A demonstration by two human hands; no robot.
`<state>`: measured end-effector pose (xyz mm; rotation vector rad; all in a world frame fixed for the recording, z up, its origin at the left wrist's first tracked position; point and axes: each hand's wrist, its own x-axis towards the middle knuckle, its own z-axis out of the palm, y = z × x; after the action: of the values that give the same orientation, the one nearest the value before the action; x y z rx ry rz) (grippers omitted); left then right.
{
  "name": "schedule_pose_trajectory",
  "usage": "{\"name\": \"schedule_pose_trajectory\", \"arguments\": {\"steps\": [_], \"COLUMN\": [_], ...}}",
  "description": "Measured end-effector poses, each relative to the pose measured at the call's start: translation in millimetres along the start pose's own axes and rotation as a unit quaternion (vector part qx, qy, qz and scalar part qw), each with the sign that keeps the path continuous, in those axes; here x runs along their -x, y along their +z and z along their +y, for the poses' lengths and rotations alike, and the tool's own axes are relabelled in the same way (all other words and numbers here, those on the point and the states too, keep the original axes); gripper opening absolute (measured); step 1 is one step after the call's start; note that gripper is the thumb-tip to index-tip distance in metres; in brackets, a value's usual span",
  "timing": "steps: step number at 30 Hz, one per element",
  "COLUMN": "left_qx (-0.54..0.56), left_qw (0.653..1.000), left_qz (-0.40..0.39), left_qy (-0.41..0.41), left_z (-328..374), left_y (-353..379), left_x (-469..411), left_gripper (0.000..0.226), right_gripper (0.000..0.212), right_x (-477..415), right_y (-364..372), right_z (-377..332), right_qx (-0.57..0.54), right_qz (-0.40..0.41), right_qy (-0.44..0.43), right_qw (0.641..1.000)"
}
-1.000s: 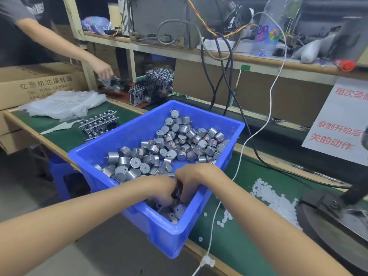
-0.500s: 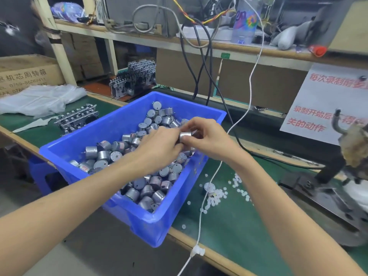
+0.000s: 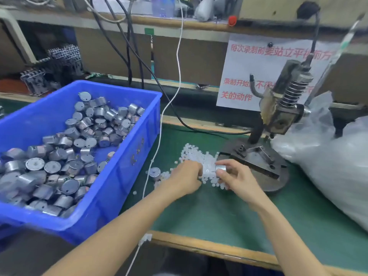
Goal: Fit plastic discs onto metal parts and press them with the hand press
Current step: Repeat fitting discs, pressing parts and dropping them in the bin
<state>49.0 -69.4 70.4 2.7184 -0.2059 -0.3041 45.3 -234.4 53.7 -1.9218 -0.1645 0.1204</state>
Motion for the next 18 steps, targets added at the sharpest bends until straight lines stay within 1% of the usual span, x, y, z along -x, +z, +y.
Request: {"name": "schedule_pose_trajectory", "arguments": {"steps": [2,5,7,9,10,11,14,16,18], "left_qx": [0.038,0.058,0.063,0.064,0.066,0.072,0.144,0.199,0.229], "left_qw": [0.999,0.997,0.996,0.996,0.995,0.994,0.982,0.972,0.962], "left_qz": [0.007,0.047,0.057,0.061,0.064,0.068,0.075,0.085,0.115], "left_qy": [0.011,0.016,0.021,0.026,0.034,0.046,0.092,0.093,0.095], "left_z": [0,4,7,7,7,6,-1,-8,-15], "left_y": [17,31,34,35,35,36,45,53,59], "left_x": [-8,-14,-18,-19,-18,-16,-6,0,1], "left_gripper": [0.021,0.016,0.01,0.003,0.003,0.008,0.011,0.01,0.008], "right_gripper": [0.02,0.023,0.022,0.021,0.022,0.023,0.03,0.034,0.033], "right_x": [10,23,30,36,39,40,41,40,39], "right_y": [2,11,17,21,21,22,22,22,24], "right_z": [17,32,39,45,47,48,47,46,46], "right_qx": [-0.038,-0.067,-0.073,-0.061,-0.055,-0.046,-0.006,0.015,0.029], "right_qz": [0.028,0.063,0.08,0.093,0.099,0.103,0.107,0.104,0.102], "right_qy": [-0.004,0.003,-0.011,-0.03,-0.04,-0.051,-0.085,-0.098,-0.1], "right_qw": [0.999,0.996,0.994,0.993,0.993,0.992,0.991,0.99,0.989]}}
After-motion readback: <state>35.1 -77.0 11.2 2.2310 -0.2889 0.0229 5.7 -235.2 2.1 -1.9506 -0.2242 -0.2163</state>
